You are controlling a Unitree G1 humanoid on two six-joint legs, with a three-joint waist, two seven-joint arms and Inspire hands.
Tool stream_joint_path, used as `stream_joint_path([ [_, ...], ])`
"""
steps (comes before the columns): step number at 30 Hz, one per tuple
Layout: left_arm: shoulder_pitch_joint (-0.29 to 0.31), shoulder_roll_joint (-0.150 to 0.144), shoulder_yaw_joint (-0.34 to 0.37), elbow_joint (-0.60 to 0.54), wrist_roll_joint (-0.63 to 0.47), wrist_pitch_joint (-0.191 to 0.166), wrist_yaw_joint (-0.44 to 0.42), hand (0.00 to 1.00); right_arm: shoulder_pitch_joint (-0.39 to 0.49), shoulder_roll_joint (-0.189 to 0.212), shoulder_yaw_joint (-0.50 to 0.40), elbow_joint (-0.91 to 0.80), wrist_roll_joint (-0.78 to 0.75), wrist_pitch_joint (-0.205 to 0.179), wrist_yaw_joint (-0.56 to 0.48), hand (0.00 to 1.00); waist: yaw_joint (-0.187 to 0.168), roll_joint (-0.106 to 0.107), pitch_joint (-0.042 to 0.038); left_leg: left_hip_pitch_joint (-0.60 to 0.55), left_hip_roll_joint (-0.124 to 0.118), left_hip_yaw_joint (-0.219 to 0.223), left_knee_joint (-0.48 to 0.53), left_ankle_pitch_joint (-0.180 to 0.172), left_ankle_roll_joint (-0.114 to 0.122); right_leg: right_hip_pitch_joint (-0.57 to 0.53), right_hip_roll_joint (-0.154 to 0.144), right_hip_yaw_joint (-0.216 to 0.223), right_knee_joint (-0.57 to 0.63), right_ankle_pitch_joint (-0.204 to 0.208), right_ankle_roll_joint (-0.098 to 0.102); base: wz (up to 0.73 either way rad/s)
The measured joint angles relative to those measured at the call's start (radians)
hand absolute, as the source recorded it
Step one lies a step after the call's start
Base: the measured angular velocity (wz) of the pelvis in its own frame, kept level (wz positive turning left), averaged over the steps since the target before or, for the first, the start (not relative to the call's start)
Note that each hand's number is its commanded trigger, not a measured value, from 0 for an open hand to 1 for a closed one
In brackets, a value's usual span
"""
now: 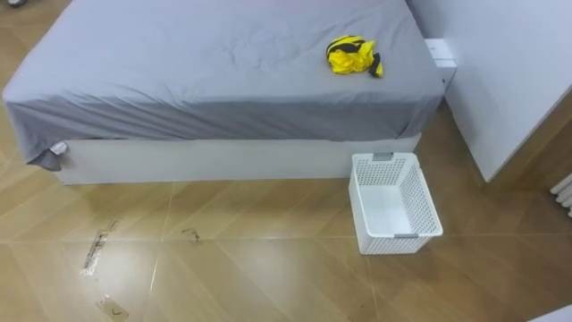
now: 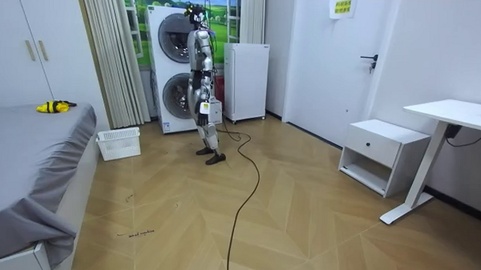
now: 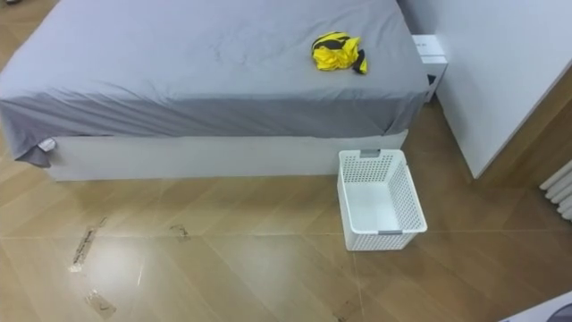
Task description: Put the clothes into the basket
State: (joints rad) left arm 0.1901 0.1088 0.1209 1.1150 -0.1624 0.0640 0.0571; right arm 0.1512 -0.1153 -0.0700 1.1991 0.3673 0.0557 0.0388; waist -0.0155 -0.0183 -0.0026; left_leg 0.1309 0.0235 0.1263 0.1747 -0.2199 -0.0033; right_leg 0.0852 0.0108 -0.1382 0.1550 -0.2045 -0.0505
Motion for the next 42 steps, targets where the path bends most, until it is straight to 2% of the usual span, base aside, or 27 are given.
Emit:
stream_joint_path([
  [3, 0.000, 0.004, 0.005, -0.010, -0.002, -0.002, -0.001, 0.00, -0.004, -0.001, 0.008, 0.002, 0.003, 0.000, 0.007, 0.00, 0.015, -0.002, -0.0015, -0.043, 0.009, 0.015, 0.078, -0.010, -0.008, -0.033, -0.001, 0.008, 0.043, -0.018, -0.008, -0.11],
  [6, -0.005, 0.005, 0.017, -0.018, -0.005, -0.007, -0.006, 0.00, -0.003, -0.006, 0.012, 0.003, 0.016, -0.001, 0.009, 0.00, 0.022, 0.003, 0.0007, -0.107, 0.034, 0.024, 0.251, -0.043, -0.024, -0.026, -0.001, 0.005, 0.072, -0.044, -0.021, -0.04],
  [9, 0.003, 0.004, 0.024, -0.023, -0.081, -0.025, -0.009, 0.00, 0.000, -0.012, 0.025, 0.006, 0.043, -0.002, 0.019, 0.00, 0.019, 0.005, 0.0078, -0.224, 0.048, 0.013, 0.461, -0.056, -0.001, 0.004, 0.009, 0.035, 0.092, -0.077, -0.043, 0.08],
  [11, 0.004, 0.003, 0.021, -0.034, -0.147, -0.033, -0.006, 0.00, 0.000, -0.014, 0.029, 0.011, 0.069, -0.002, 0.019, 0.00, 0.013, 0.004, 0.0085, -0.307, 0.028, 0.009, 0.422, -0.058, 0.005, 0.011, -0.001, 0.038, 0.103, -0.097, -0.044, -0.01],
  [13, 0.044, -0.001, 0.021, -0.052, -0.179, -0.039, 0.003, 0.00, -0.003, -0.015, 0.041, 0.010, 0.064, -0.002, 0.020, 0.00, 0.022, -0.005, 0.0060, -0.407, 0.002, 0.026, 0.236, 0.006, -0.018, 0.024, -0.023, 0.058, 0.104, -0.126, -0.030, -0.43],
  [15, 0.081, -0.005, 0.023, -0.067, -0.180, -0.041, 0.004, 0.00, 0.000, -0.017, 0.050, 0.011, 0.060, 0.000, 0.026, 0.00, 0.021, -0.005, 0.0070, -0.461, 0.008, 0.025, 0.094, 0.101, -0.022, 0.047, -0.028, 0.070, 0.103, -0.148, -0.033, -0.43],
  [17, 0.100, -0.007, 0.023, -0.065, -0.180, -0.041, 0.004, 0.00, 0.009, -0.016, 0.064, 0.010, 0.061, 0.002, 0.029, 0.00, 0.026, -0.007, 0.0101, -0.476, 0.017, 0.027, 0.013, 0.200, -0.021, 0.079, -0.032, 0.100, 0.102, -0.179, -0.015, -0.33],
  [18, 0.108, -0.006, 0.027, -0.062, -0.182, -0.044, 0.001, 0.00, 0.008, -0.014, 0.072, 0.006, 0.056, 0.004, 0.030, 0.00, 0.028, -0.021, 0.0088, -0.477, 0.008, 0.036, 0.017, 0.278, -0.003, 0.101, -0.053, 0.113, 0.098, -0.201, -0.005, -0.24],
  [19, 0.107, -0.005, 0.032, -0.060, -0.181, -0.051, -0.001, 0.00, 0.004, -0.013, 0.071, 0.000, 0.046, 0.001, 0.032, 0.00, 0.026, -0.034, 0.0090, -0.496, -0.016, 0.042, 0.052, 0.323, 0.027, 0.119, -0.077, 0.119, 0.087, -0.218, 0.010, -0.10],
  [21, 0.095, 0.001, 0.037, -0.055, -0.181, -0.068, -0.002, 0.00, 0.004, -0.013, 0.064, 0.002, 0.023, -0.005, 0.033, 0.00, 0.018, -0.061, 0.0038, -0.523, -0.054, 0.077, 0.154, 0.247, 0.052, 0.123, -0.130, 0.144, 0.082, -0.225, 0.028, 0.03],
  [22, 0.085, 0.001, 0.036, -0.052, -0.187, -0.071, -0.006, 0.00, 0.002, -0.012, 0.061, -0.003, 0.020, -0.014, 0.032, 0.00, 0.026, -0.058, 0.0104, -0.532, -0.054, 0.099, 0.226, 0.185, 0.061, 0.127, -0.149, 0.135, 0.105, -0.209, 0.065, -0.15],
  [23, 0.086, 0.001, 0.036, -0.051, -0.193, -0.073, -0.007, 0.00, 0.002, -0.010, 0.060, -0.006, 0.020, -0.017, 0.030, 0.00, 0.031, -0.057, 0.0101, -0.531, -0.050, 0.112, 0.264, 0.155, 0.064, 0.129, -0.156, 0.133, 0.129, -0.200, 0.081, -0.31],
  [24, 0.083, 0.002, 0.033, -0.045, -0.199, -0.073, -0.009, 0.00, -0.003, -0.006, 0.060, -0.022, 0.020, -0.020, 0.025, 0.00, 0.046, -0.062, 0.0226, -0.528, -0.039, 0.141, 0.361, 0.102, 0.095, 0.122, -0.169, 0.137, 0.227, -0.175, 0.116, -0.29],
  [26, 0.080, 0.001, 0.013, -0.042, -0.214, -0.075, -0.005, 0.00, 0.012, -0.006, 0.060, -0.053, 0.023, -0.021, 0.008, 0.00, 0.043, -0.053, 0.0148, -0.468, -0.053, 0.177, 0.363, 0.032, 0.097, 0.076, -0.183, 0.119, 0.439, -0.096, 0.128, 0.05],
  [27, 0.059, 0.006, -0.007, -0.041, -0.207, -0.076, 0.008, 0.00, 0.011, -0.005, 0.054, -0.069, 0.021, -0.021, 0.000, 0.00, 0.039, -0.043, 0.0082, -0.409, -0.064, 0.173, 0.334, -0.031, 0.093, 0.021, -0.198, 0.084, 0.611, 0.013, 0.127, 0.44],
  [28, 0.035, 0.003, -0.009, -0.041, -0.186, -0.077, 0.016, 0.00, 0.011, -0.006, 0.045, -0.086, 0.019, -0.021, -0.006, 0.00, 0.043, -0.038, 0.0035, -0.357, -0.073, 0.158, 0.307, -0.061, 0.100, -0.038, -0.205, 0.071, 0.736, 0.126, 0.105, 0.34],
  [29, 0.031, -0.002, -0.005, -0.040, -0.163, -0.077, 0.018, 0.00, 0.007, -0.009, 0.045, -0.103, 0.019, -0.020, -0.006, 0.00, 0.059, -0.030, 0.0038, -0.329, -0.072, 0.148, 0.287, -0.067, 0.096, -0.078, -0.202, 0.062, 0.793, 0.083, 0.090, -0.08],
  [30, 0.004, -0.010, -0.004, -0.039, -0.121, -0.078, 0.021, 0.00, 0.004, -0.015, 0.046, -0.168, 0.025, -0.017, -0.004, 0.00, 0.084, -0.003, 0.0123, -0.257, -0.060, 0.110, 0.233, -0.073, 0.088, -0.172, -0.174, 0.026, 0.871, -0.035, 0.049, -0.42],
  [31, 0.003, -0.009, -0.006, -0.032, -0.105, -0.079, 0.018, 0.00, -0.001, -0.015, 0.046, -0.245, 0.026, -0.013, -0.003, 0.00, 0.089, 0.030, 0.0145, -0.191, -0.035, 0.061, 0.183, -0.073, 0.077, -0.267, -0.121, -0.013, 0.850, -0.103, 0.030, -0.44],
  [33, 0.001, -0.001, -0.019, -0.033, -0.105, -0.079, 0.016, 0.00, -0.041, -0.003, 0.051, -0.302, 0.020, -0.018, -0.001, 0.00, 0.069, 0.051, 0.0212, -0.106, -0.017, -0.034, 0.123, -0.077, 0.066, -0.371, -0.058, -0.081, 0.677, -0.123, 0.031, -0.01],
  [35, -0.006, 0.016, -0.052, -0.046, -0.103, -0.078, 0.013, 0.00, -0.048, 0.001, 0.048, -0.363, 0.021, -0.024, -0.003, 0.00, 0.033, 0.040, 0.0164, -0.032, -0.012, -0.094, 0.062, -0.102, 0.053, -0.427, -0.038, -0.090, 0.389, -0.077, 0.034, 0.63],
  [37, -0.005, 0.008, -0.091, -0.050, -0.088, -0.077, -0.004, 0.00, -0.054, -0.007, 0.045, -0.377, 0.031, -0.048, -0.023, 0.00, 0.021, 0.047, 0.0132, 0.067, 0.022, -0.149, 0.040, -0.140, 0.028, -0.457, -0.037, -0.090, 0.183, 0.146, 0.021, 0.80],
  [38, -0.003, 0.009, -0.094, -0.052, -0.082, -0.078, -0.004, 0.00, -0.054, -0.004, 0.045, -0.383, 0.031, -0.053, -0.029, 0.00, 0.023, 0.050, 0.0077, 0.076, 0.031, -0.156, 0.046, -0.150, 0.016, -0.459, -0.032, -0.092, 0.178, 0.177, -0.001, 0.52],
  [39, 0.005, 0.010, -0.099, -0.045, -0.083, -0.078, -0.003, 0.00, -0.056, 0.000, 0.048, -0.395, 0.032, -0.064, -0.036, 0.00, 0.031, 0.050, -0.0077, 0.079, 0.051, -0.155, 0.065, -0.170, -0.023, -0.447, -0.017, -0.105, 0.220, 0.199, -0.048, 0.25],
  [40, 0.012, 0.006, -0.106, -0.041, -0.090, -0.078, -0.004, 0.00, -0.059, -0.001, 0.046, -0.432, 0.033, -0.068, -0.049, 0.00, 0.054, 0.074, -0.0060, 0.096, 0.082, -0.138, 0.073, -0.169, -0.061, -0.432, 0.000, -0.124, 0.269, 0.170, -0.058, 0.22],
  [41, 0.018, 0.005, -0.106, -0.042, -0.090, -0.080, -0.005, 0.00, -0.059, -0.001, 0.046, -0.460, 0.034, -0.070, -0.054, 0.00, 0.058, 0.077, -0.0036, 0.099, 0.086, -0.120, 0.064, -0.161, -0.080, -0.431, -0.001, -0.121, 0.296, 0.146, -0.059, 0.31],
  [42, 0.019, -0.001, -0.107, -0.048, -0.085, -0.078, -0.006, 0.00, -0.063, -0.006, 0.037, -0.491, 0.039, -0.083, -0.065, 0.00, 0.046, 0.083, 0.0154, 0.115, 0.088, -0.094, 0.023, -0.138, -0.084, -0.454, -0.025, -0.114, 0.425, 0.111, -0.078, 0.82],
])
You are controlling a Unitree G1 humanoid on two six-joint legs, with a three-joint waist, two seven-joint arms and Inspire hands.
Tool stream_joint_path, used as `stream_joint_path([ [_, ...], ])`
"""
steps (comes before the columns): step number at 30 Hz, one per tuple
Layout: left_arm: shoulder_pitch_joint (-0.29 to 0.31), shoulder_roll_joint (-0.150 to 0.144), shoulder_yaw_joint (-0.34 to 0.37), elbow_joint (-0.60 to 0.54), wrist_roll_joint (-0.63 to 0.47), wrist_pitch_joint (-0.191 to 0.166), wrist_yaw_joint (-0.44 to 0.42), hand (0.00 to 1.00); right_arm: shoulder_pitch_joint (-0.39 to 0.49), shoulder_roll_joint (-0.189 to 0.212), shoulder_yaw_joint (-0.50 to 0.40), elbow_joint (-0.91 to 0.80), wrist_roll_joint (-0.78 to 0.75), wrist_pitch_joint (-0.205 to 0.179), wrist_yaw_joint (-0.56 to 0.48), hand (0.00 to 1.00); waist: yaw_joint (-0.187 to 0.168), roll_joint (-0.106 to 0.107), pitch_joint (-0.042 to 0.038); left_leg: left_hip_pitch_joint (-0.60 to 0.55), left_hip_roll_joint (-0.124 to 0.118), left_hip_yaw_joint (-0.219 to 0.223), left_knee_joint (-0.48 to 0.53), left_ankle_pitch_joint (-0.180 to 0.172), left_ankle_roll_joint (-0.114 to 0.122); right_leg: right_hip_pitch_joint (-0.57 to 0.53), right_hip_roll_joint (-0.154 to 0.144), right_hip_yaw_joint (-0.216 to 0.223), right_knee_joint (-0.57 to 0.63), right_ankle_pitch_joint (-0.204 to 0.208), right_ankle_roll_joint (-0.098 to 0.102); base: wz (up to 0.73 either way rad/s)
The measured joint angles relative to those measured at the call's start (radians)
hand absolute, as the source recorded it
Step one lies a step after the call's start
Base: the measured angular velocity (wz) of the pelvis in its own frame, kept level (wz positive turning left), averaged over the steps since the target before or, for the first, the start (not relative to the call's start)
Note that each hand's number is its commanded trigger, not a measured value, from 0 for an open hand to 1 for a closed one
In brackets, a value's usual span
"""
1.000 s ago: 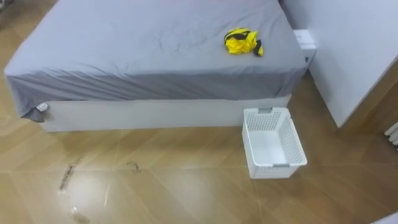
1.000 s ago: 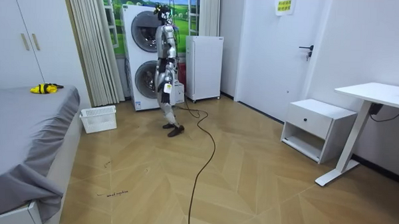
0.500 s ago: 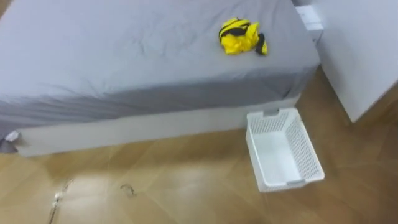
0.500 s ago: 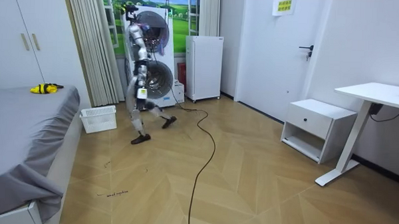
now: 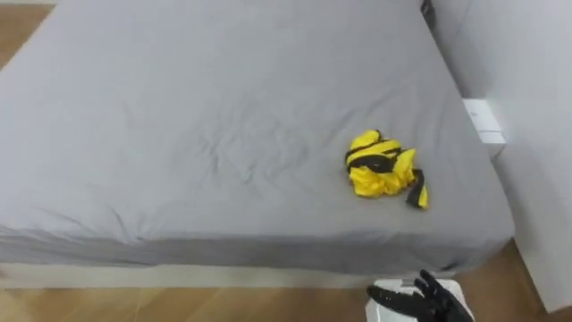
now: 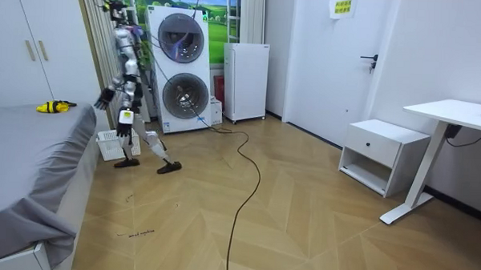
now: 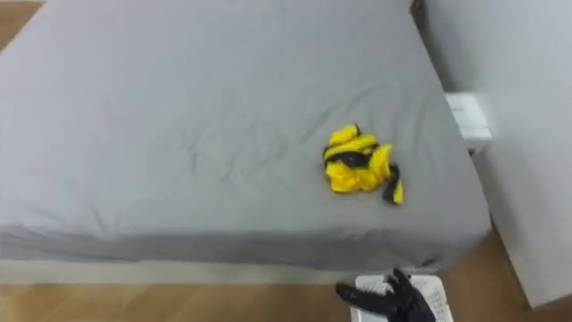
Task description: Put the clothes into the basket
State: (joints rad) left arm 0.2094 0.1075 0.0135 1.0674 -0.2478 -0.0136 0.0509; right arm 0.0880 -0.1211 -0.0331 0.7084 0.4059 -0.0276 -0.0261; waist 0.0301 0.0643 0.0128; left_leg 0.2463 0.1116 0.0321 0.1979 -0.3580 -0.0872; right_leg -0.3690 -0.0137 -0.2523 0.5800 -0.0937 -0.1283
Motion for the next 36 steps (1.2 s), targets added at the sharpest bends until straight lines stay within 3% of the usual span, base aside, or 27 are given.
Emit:
stream_joint_path([
  [1, 0.006, 0.000, 0.002, -0.024, 0.003, -0.002, -0.002, 0.00, -0.005, -0.005, 0.000, -0.013, 0.016, -0.002, -0.016, 0.00, -0.025, -0.019, 0.0239, 0.025, -0.001, 0.010, 0.044, 0.018, 0.007, -0.055, -0.040, -0.024, 0.174, -0.037, 0.020, 0.94],
  [2, 0.018, 0.009, 0.001, -0.033, 0.001, -0.006, -0.003, 0.00, 0.005, -0.005, 0.001, -0.014, 0.025, 0.004, -0.022, 0.00, -0.023, -0.019, 0.0086, 0.014, 0.002, 0.021, 0.095, 0.016, 0.009, -0.052, -0.031, -0.024, 0.125, -0.046, 0.036, 0.68],
  [3, 0.037, 0.038, -0.001, -0.042, -0.005, -0.017, -0.003, 0.00, 0.014, 0.003, 0.009, -0.017, 0.034, 0.036, -0.031, 0.00, 0.009, -0.051, -0.0043, -0.019, 0.000, 0.068, 0.234, 0.016, 0.007, -0.015, -0.019, -0.033, -0.009, -0.046, -0.007, -0.06],
  [4, 0.054, 0.028, 0.002, -0.049, -0.005, -0.015, 0.002, 0.00, 0.018, -0.011, 0.012, -0.023, 0.035, 0.071, -0.041, 0.00, 0.020, -0.022, -0.0045, -0.057, 0.039, 0.076, 0.396, 0.032, -0.001, 0.024, 0.008, -0.055, 0.000, -0.068, -0.015, -0.29],
  [5, 0.064, 0.029, 0.003, -0.054, -0.005, -0.015, 0.000, 0.00, 0.029, -0.007, 0.018, -0.033, 0.033, 0.079, -0.050, 0.00, 0.017, -0.020, -0.0043, -0.085, 0.048, 0.077, 0.466, 0.068, -0.002, 0.042, 0.018, -0.058, -0.018, -0.091, -0.032, -0.36],
  [6, 0.071, 0.027, 0.012, -0.055, -0.006, -0.014, 0.000, 0.00, 0.060, -0.004, 0.039, -0.064, 0.028, 0.081, -0.061, 0.00, 0.003, -0.024, -0.0031, -0.132, 0.054, 0.070, 0.559, 0.143, -0.001, 0.069, 0.023, -0.060, -0.035, -0.105, -0.039, -0.12],
  [8, 0.076, 0.035, 0.030, -0.056, -0.011, -0.014, 0.000, 0.00, 0.092, -0.009, 0.041, -0.092, 0.026, 0.081, -0.072, 0.00, -0.033, -0.029, 0.0017, -0.209, 0.051, 0.070, 0.625, 0.139, 0.009, 0.111, 0.026, -0.058, -0.080, -0.116, -0.040, 0.00],
  [9, 0.071, 0.036, 0.027, -0.070, -0.020, -0.014, 0.001, 0.00, 0.097, -0.017, 0.040, -0.102, 0.026, 0.081, -0.087, 0.00, -0.037, -0.036, 0.0057, -0.257, 0.032, 0.085, 0.632, 0.108, 0.024, 0.139, 0.025, -0.041, -0.102, -0.120, -0.041, -0.28],
  [10, 0.069, 0.032, 0.025, -0.079, -0.040, -0.019, 0.004, 0.00, 0.089, -0.024, 0.040, -0.107, 0.026, 0.081, -0.099, 0.00, -0.035, -0.051, 0.0129, -0.295, 0.010, 0.109, 0.597, 0.068, 0.027, 0.165, 0.024, -0.015, -0.121, -0.122, -0.037, -0.43],
  [11, 0.067, 0.029, 0.025, -0.079, -0.052, -0.024, 0.005, 0.00, 0.088, -0.027, 0.040, -0.119, 0.027, 0.081, -0.106, 0.00, -0.033, -0.050, 0.0108, -0.313, 0.002, 0.119, 0.569, 0.052, 0.027, 0.176, 0.025, -0.002, -0.131, -0.126, -0.040, -0.53],
  [12, 0.066, 0.021, 0.024, -0.078, -0.057, -0.028, 0.006, 0.00, 0.088, -0.032, 0.040, -0.159, 0.026, 0.081, -0.125, 0.00, -0.030, -0.047, 0.0079, -0.348, -0.014, 0.126, 0.495, 0.042, 0.026, 0.196, 0.025, 0.019, -0.150, -0.130, -0.028, -0.56],
  [14, 0.069, 0.019, 0.026, -0.074, -0.055, -0.031, 0.006, 0.00, 0.070, -0.034, 0.039, -0.192, 0.014, 0.066, -0.138, 0.00, -0.026, -0.052, 0.0040, -0.382, -0.040, 0.132, 0.341, 0.050, 0.026, 0.222, 0.026, 0.056, -0.179, -0.129, -0.018, -0.55],
  [15, 0.074, 0.019, 0.031, -0.072, -0.055, -0.031, 0.006, 0.00, 0.050, -0.035, 0.039, -0.211, 0.000, 0.062, -0.147, 0.00, -0.023, -0.057, 0.0005, -0.395, -0.051, 0.129, 0.226, 0.070, 0.029, 0.233, 0.028, 0.076, -0.192, -0.122, -0.007, -0.55],
  [16, 0.077, 0.016, 0.043, -0.062, -0.055, -0.031, 0.006, 0.00, 0.033, -0.035, 0.039, -0.218, -0.021, 0.049, -0.149, 0.00, -0.021, -0.064, -0.0075, -0.401, -0.056, 0.128, 0.156, 0.128, 0.043, 0.242, 0.032, 0.098, -0.210, -0.119, -0.004, -0.52],
  [17, 0.084, 0.014, 0.049, -0.060, -0.055, -0.031, 0.007, 0.00, 0.030, -0.036, 0.038, -0.223, -0.023, 0.045, -0.149, 0.00, -0.021, -0.064, -0.0134, -0.398, -0.056, 0.128, 0.137, 0.147, 0.045, 0.250, 0.037, 0.104, -0.223, -0.115, -0.005, -0.35],
  [18, 0.098, 0.010, 0.053, -0.055, -0.057, -0.031, 0.007, 0.00, 0.031, -0.036, 0.039, -0.243, -0.023, 0.040, -0.155, 0.00, -0.023, -0.065, -0.0303, -0.386, -0.057, 0.128, 0.104, 0.185, 0.052, 0.257, 0.044, 0.110, -0.243, -0.108, -0.011, -0.16],
  [19, 0.098, 0.010, 0.054, -0.051, -0.055, -0.029, 0.007, 0.00, 0.030, -0.035, 0.034, -0.259, -0.020, 0.035, -0.162, 0.00, -0.027, -0.063, -0.0320, -0.371, -0.059, 0.127, 0.092, 0.237, 0.065, 0.270, 0.049, 0.115, -0.259, -0.106, -0.009, -0.09],
  [20, 0.099, 0.011, 0.058, -0.051, -0.055, -0.028, 0.007, 0.00, 0.031, -0.033, 0.033, -0.265, -0.016, 0.033, -0.165, 0.00, -0.027, -0.066, -0.0310, -0.364, -0.063, 0.127, 0.085, 0.238, 0.067, 0.280, 0.048, 0.114, -0.270, -0.105, -0.007, 0.05],
  [22, 0.097, 0.017, 0.062, -0.047, -0.055, -0.027, 0.010, 0.00, 0.031, -0.034, 0.029, -0.270, -0.023, 0.023, -0.167, 0.00, -0.035, -0.083, -0.0186, -0.338, -0.075, 0.120, 0.037, 0.243, 0.069, 0.306, 0.043, 0.104, -0.308, -0.103, 0.000, 0.18],
  [28, 0.066, 0.021, 0.060, -0.047, -0.055, -0.018, 0.008, 0.00, 0.029, -0.030, 0.031, -0.250, -0.105, 0.019, -0.174, 0.00, -0.026, -0.090, -0.0085, -0.346, -0.093, 0.099, 0.003, 0.252, 0.074, 0.315, 0.030, 0.066, -0.344, -0.109, 0.013, 0.22],
  [36, 0.036, 0.021, 0.057, -0.024, -0.055, -0.012, 0.005, 0.00, -0.011, -0.029, 0.092, -0.168, -0.119, 0.015, -0.204, 0.00, 0.005, -0.084, -0.0073, -0.385, -0.093, 0.097, 0.004, 0.255, 0.075, 0.296, 0.028, 0.036, -0.363, -0.110, 0.014, 0.13],
])
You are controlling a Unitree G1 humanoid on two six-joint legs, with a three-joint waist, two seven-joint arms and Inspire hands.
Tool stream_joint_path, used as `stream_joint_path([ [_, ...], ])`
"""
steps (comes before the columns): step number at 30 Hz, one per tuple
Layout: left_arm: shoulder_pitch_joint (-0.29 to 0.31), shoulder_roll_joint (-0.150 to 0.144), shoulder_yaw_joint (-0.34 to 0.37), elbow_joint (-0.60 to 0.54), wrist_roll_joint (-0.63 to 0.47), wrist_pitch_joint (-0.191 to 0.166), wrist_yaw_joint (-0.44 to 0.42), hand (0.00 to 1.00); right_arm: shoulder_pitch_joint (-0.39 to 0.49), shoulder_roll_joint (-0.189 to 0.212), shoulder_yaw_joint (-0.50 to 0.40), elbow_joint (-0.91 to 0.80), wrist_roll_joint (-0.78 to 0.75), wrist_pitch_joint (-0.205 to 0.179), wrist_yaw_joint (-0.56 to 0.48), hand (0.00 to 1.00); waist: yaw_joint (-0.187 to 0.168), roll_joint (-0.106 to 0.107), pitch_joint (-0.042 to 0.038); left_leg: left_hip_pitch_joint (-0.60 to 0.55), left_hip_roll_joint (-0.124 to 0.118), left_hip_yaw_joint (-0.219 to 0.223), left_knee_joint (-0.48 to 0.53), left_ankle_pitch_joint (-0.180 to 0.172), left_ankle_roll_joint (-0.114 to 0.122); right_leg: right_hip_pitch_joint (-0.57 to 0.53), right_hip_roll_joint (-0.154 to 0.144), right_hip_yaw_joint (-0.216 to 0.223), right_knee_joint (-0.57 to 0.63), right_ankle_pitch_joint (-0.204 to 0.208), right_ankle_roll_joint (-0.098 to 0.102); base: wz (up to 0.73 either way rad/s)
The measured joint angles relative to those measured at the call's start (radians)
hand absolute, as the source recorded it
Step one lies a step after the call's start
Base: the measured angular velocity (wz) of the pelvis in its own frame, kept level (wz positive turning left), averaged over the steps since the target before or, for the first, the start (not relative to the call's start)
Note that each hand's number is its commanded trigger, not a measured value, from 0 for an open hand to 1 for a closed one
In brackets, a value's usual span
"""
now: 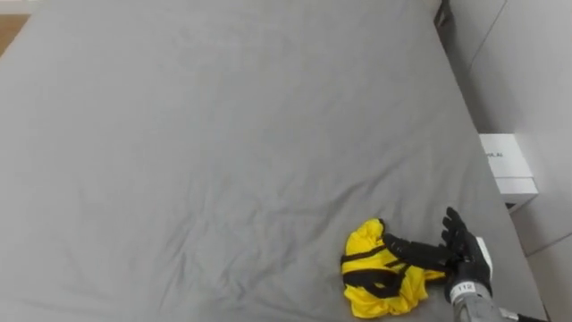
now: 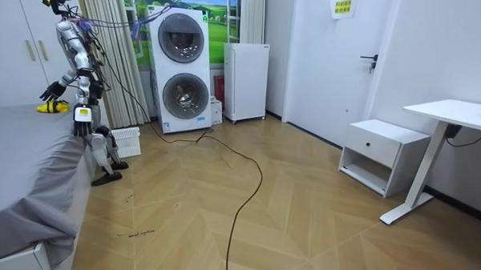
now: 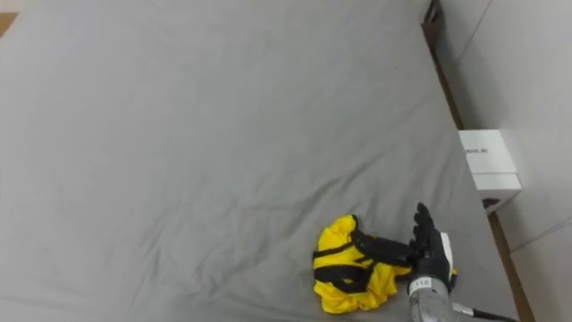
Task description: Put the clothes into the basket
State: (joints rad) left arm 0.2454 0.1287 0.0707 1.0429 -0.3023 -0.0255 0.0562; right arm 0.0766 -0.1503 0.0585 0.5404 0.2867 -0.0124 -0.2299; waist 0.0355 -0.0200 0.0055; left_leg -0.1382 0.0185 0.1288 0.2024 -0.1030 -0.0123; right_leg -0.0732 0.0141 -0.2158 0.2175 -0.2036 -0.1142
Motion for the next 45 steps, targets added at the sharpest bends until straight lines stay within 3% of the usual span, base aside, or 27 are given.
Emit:
stream_joint_path([
  [8, -0.016, 0.000, -0.007, 0.003, 0.002, 0.025, 0.000, 0.00, 0.000, 0.001, 0.033, 0.009, -0.039, 0.002, 0.032, 0.00, 0.002, 0.007, -0.0022, -0.018, -0.004, -0.015, -0.001, 0.000, 0.000, 0.000, -0.001, -0.026, -0.016, 0.000, 0.000, 0.12],
  [12, -0.027, 0.003, -0.018, 0.003, 0.001, 0.027, -0.001, 0.00, -0.013, -0.007, 0.085, 0.107, -0.106, 0.006, 0.061, 0.00, 0.007, 0.006, -0.0041, -0.017, -0.009, -0.019, -0.001, 0.002, 0.002, 0.002, -0.005, -0.031, -0.015, -0.001, 0.003, 0.02],
  [15, -0.030, 0.005, -0.026, 0.003, 0.001, 0.028, 0.002, 0.00, -0.020, -0.009, 0.101, 0.167, -0.137, -0.012, 0.080, 0.00, 0.017, 0.002, -0.0068, -0.017, -0.012, -0.019, -0.001, 0.002, 0.003, 0.002, -0.008, -0.034, -0.015, -0.003, 0.005, 0.00],
  [16, -0.032, 0.008, -0.031, 0.000, 0.000, 0.028, 0.002, 0.00, -0.024, -0.010, 0.105, 0.189, -0.145, -0.018, 0.082, 0.07, 0.024, -0.001, -0.0091, -0.017, -0.012, -0.019, -0.001, 0.002, 0.003, 0.003, -0.009, -0.034, -0.016, -0.002, 0.006, 0.00],
  [17, -0.032, 0.010, -0.035, -0.001, 0.000, 0.029, 0.002, 0.00, -0.024, -0.010, 0.106, 0.198, -0.149, -0.018, 0.083, 0.30, 0.025, -0.003, -0.0101, -0.017, -0.013, -0.019, -0.001, 0.002, 0.003, 0.003, -0.009, -0.034, -0.016, -0.002, 0.006, 0.00],
  [21, -0.033, 0.017, -0.035, -0.001, 0.001, 0.057, 0.003, 0.00, -0.061, -0.011, 0.103, 0.284, -0.203, -0.021, 0.102, 0.56, 0.025, -0.002, -0.0110, -0.019, -0.014, -0.023, -0.001, 0.003, 0.004, 0.006, -0.010, -0.041, -0.022, -0.002, 0.008, 0.05],
  [24, -0.033, 0.019, -0.035, -0.002, 0.006, 0.072, 0.009, 0.00, -0.075, -0.039, 0.097, 0.323, -0.218, -0.022, 0.103, 0.96, 0.024, -0.002, -0.0115, -0.015, -0.016, -0.025, -0.001, 0.004, 0.006, 0.024, -0.010, -0.056, -0.038, 0.000, 0.009, 0.16],
  [25, -0.035, 0.019, -0.035, -0.002, 0.024, 0.073, 0.010, 0.00, -0.076, -0.055, 0.092, 0.345, -0.219, -0.024, 0.111, 1.00, 0.023, -0.002, -0.0117, -0.013, -0.017, -0.027, -0.001, 0.004, 0.006, 0.036, -0.010, -0.067, -0.050, 0.002, 0.011, 0.23],
  [31, -0.041, 0.019, -0.033, 0.003, 0.059, 0.099, 0.008, 0.00, -0.092, -0.081, 0.037, 0.455, -0.211, -0.029, 0.164, 1.00, 0.035, -0.001, -0.0107, -0.011, -0.018, -0.026, -0.002, 0.005, 0.007, 0.052, -0.009, -0.089, -0.067, 0.002, 0.011, 0.13],
  [45, -0.055, 0.028, -0.033, 0.001, 0.061, 0.107, 0.005, 0.00, -0.067, -0.043, 0.035, 0.461, -0.196, -0.003, 0.200, 1.00, 0.024, -0.014, -0.0089, -0.003, -0.019, -0.023, -0.005, 0.005, 0.007, 0.058, -0.009, -0.086, -0.067, 0.001, 0.012, 0.00],
])
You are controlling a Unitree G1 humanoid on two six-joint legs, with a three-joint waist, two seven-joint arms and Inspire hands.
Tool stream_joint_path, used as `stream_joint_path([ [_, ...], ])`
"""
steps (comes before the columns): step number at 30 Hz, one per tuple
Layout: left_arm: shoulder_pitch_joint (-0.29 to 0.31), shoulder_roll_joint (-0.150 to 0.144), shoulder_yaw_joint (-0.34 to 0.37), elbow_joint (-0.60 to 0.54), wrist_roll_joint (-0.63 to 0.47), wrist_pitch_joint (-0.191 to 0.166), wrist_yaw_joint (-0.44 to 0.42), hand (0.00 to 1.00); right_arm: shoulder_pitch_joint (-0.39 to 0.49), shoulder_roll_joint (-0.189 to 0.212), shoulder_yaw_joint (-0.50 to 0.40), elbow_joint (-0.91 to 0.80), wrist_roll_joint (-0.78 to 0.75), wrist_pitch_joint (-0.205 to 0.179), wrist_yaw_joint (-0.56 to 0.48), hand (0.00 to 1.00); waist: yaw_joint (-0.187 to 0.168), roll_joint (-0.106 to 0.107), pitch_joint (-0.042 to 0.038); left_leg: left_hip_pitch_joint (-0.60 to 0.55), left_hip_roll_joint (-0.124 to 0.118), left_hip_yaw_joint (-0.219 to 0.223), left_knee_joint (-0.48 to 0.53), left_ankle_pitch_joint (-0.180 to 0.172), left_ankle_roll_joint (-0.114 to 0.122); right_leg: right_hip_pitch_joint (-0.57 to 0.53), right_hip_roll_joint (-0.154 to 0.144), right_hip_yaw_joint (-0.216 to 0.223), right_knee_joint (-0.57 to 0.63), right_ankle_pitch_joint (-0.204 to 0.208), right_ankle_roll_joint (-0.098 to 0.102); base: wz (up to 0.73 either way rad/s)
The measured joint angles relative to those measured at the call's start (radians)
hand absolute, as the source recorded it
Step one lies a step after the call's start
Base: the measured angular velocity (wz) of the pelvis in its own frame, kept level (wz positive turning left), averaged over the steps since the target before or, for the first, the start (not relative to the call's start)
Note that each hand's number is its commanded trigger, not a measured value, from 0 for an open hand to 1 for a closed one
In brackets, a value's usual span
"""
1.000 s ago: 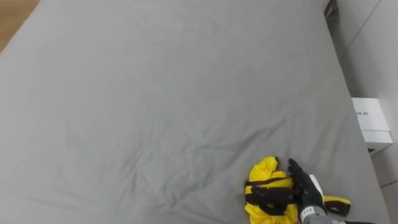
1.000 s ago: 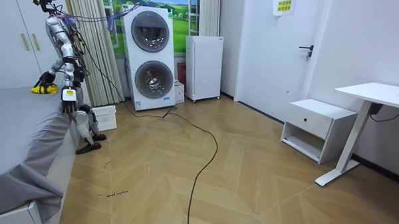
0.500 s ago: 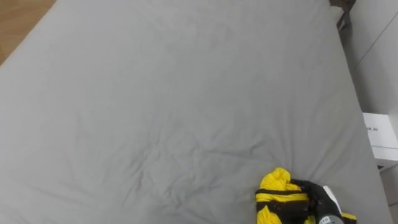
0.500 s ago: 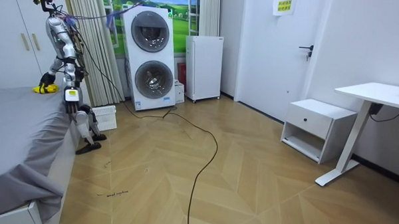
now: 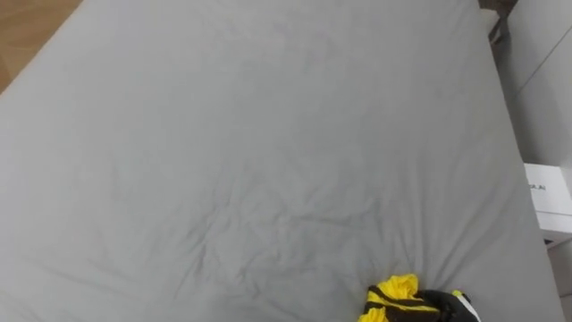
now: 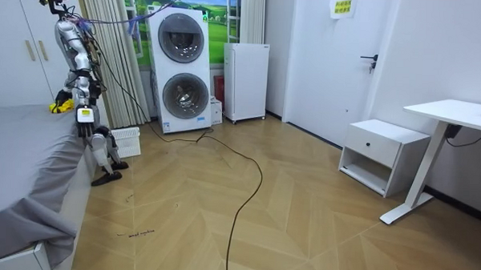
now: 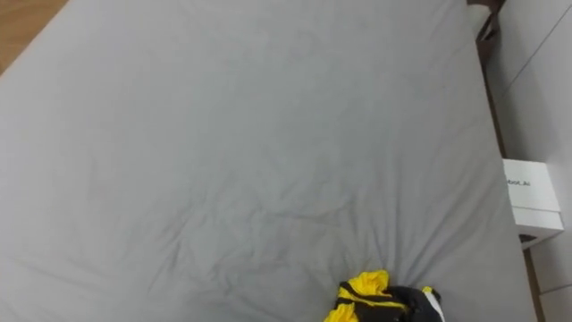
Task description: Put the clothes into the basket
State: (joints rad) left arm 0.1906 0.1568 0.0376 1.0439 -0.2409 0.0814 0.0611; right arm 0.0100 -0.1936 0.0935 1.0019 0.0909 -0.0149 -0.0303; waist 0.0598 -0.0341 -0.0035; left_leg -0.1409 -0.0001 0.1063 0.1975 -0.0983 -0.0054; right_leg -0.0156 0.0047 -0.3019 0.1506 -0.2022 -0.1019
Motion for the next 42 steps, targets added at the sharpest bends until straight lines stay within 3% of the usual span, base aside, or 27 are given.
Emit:
stream_joint_path([
  [5, -0.002, 0.000, 0.004, -0.001, 0.011, 0.000, -0.001, 0.00, 0.011, 0.005, -0.015, -0.043, 0.030, 0.037, -0.001, 1.00, 0.000, -0.007, 0.0021, 0.019, 0.001, 0.004, -0.010, 0.000, 0.000, 0.006, 0.001, 0.022, 0.003, 0.000, 0.000, -0.10],
  [8, -0.002, 0.000, 0.017, -0.003, 0.012, 0.001, 0.000, 0.00, 0.044, 0.004, -0.030, -0.138, 0.032, 0.069, -0.003, 1.00, -0.001, -0.018, 0.0079, 0.050, 0.001, 0.009, -0.031, 0.000, 0.000, 0.014, 0.004, 0.059, 0.004, 0.002, 0.003, -0.29],
  [11, 0.003, 0.004, 0.040, -0.008, 0.017, 0.002, 0.009, 0.00, 0.065, -0.001, -0.053, -0.225, -0.004, 0.101, -0.003, 1.00, -0.029, -0.029, 0.0101, 0.072, 0.003, 0.032, -0.040, 0.000, 0.001, 0.021, 0.007, 0.090, 0.007, 0.004, 0.006, -0.28],
  [15, 0.010, 0.008, 0.077, 0.001, 0.018, 0.036, 0.013, 0.00, 0.086, -0.022, -0.171, -0.376, -0.010, 0.116, -0.005, 1.00, -0.077, -0.035, 0.0117, 0.107, 0.005, 0.047, -0.052, 0.000, 0.001, 0.022, 0.011, 0.141, 0.021, 0.009, 0.010, -0.37],
  [20, 0.010, 0.008, 0.110, 0.041, 0.036, 0.047, 0.003, 0.00, 0.106, -0.031, -0.287, -0.389, 0.025, 0.118, -0.034, 1.00, -0.088, -0.036, 0.0126, 0.140, 0.024, 0.103, -0.055, -0.002, 0.003, 0.030, 0.024, 0.200, 0.024, 0.018, 0.024, -0.37],
  [23, 0.020, 0.009, 0.135, 0.044, 0.111, 0.076, -0.004, 0.00, 0.122, -0.030, -0.335, -0.388, 0.016, 0.127, -0.034, 1.00, -0.118, -0.032, 0.0112, 0.148, 0.038, 0.135, -0.054, -0.009, 0.000, 0.026, 0.032, 0.228, 0.029, 0.023, 0.017, -0.31],
  [25, 0.023, 0.011, 0.137, 0.044, 0.145, 0.112, 0.001, 0.00, 0.130, -0.031, -0.369, -0.388, 0.020, 0.142, -0.047, 1.00, -0.144, -0.029, 0.0093, 0.149, 0.046, 0.167, -0.055, -0.011, 0.000, 0.009, 0.038, 0.257, 0.041, 0.033, 0.023, -0.38],
  [31, 0.030, 0.014, 0.160, 0.043, 0.195, 0.184, -0.001, 0.00, 0.136, -0.032, -0.436, -0.388, 0.028, 0.160, -0.057, 1.00, -0.176, -0.016, 0.0091, 0.163, 0.063, 0.242, -0.062, -0.010, -0.002, -0.008, 0.057, 0.329, 0.038, 0.062, 0.020, -0.37],
  [35, 0.039, 0.014, 0.165, 0.043, 0.197, 0.206, -0.005, 0.00, 0.152, -0.028, -0.474, -0.388, 0.055, 0.159, -0.062, 1.00, -0.197, -0.010, 0.0100, 0.173, 0.070, 0.271, -0.062, -0.010, -0.003, -0.008, 0.065, 0.357, 0.039, 0.070, 0.021, -0.23],
  [39, 0.052, 0.016, 0.175, 0.043, 0.236, 0.237, -0.013, 0.00, 0.201, -0.027, -0.512, -0.378, 0.066, 0.159, -0.072, 1.00, -0.228, -0.006, 0.0111, 0.181, 0.093, 0.352, -0.058, -0.018, -0.007, -0.021, 0.081, 0.405, 0.044, 0.076, 0.011, -0.27],
  [42, 0.056, 0.016, 0.175, 0.046, 0.236, 0.251, -0.020, 0.00, 0.208, -0.028, -0.541, -0.323, 0.103, 0.157, -0.092, 1.00, -0.255, 0.003, 0.0151, 0.171, 0.096, 0.366, -0.051, -0.019, -0.007, -0.039, 0.087, 0.427, 0.055, 0.081, 0.010, -0.23],
])
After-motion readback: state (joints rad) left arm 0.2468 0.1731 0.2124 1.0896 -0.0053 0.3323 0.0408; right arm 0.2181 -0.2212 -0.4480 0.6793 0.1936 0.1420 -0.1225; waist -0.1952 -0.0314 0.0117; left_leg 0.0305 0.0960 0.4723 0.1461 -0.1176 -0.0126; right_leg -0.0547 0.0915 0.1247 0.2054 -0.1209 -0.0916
